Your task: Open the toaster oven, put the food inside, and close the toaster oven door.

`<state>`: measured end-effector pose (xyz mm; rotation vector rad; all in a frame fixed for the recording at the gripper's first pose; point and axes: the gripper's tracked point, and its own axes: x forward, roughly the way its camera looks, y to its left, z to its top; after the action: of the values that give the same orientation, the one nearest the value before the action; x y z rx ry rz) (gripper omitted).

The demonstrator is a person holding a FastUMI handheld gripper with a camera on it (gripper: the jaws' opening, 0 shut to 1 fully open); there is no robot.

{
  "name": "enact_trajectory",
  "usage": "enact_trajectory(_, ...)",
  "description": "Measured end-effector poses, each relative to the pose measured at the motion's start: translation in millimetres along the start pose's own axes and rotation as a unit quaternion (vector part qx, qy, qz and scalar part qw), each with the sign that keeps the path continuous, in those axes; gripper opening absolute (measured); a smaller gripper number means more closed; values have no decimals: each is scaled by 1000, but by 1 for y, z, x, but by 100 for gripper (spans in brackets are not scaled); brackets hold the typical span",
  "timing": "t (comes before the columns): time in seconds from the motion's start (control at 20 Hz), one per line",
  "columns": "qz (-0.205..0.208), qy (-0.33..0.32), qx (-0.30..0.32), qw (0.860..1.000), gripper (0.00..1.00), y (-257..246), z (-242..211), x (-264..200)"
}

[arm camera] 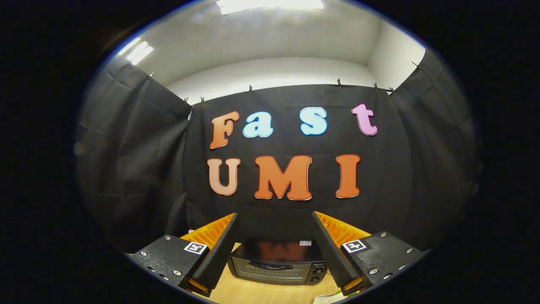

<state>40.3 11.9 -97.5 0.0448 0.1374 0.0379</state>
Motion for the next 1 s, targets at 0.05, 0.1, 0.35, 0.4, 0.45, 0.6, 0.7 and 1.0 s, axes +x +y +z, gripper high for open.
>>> enact_trajectory(0.05, -3, 9, 3, 1000, 100, -1, -10, 6)
enact_trajectory(0.1, -5, 20, 8, 1000, 100, -1, -21, 13)
enact_trajectory(0.35, -7, 85, 39, 996, 100, 0, -84, 48)
enact_trajectory(0.4, -7, 96, 43, 994, 100, 2, -95, 55)
enact_trajectory(0.45, -6, 106, 46, 993, 100, 4, -107, 59)
enact_trajectory(0.6, -8, 141, 43, 989, 100, 11, -145, 79)
enact_trajectory(0.7, -11, 167, 38, 985, 100, 15, -172, 90)
enact_trajectory(1.0, -27, 220, 20, 975, 100, 24, -235, 120)
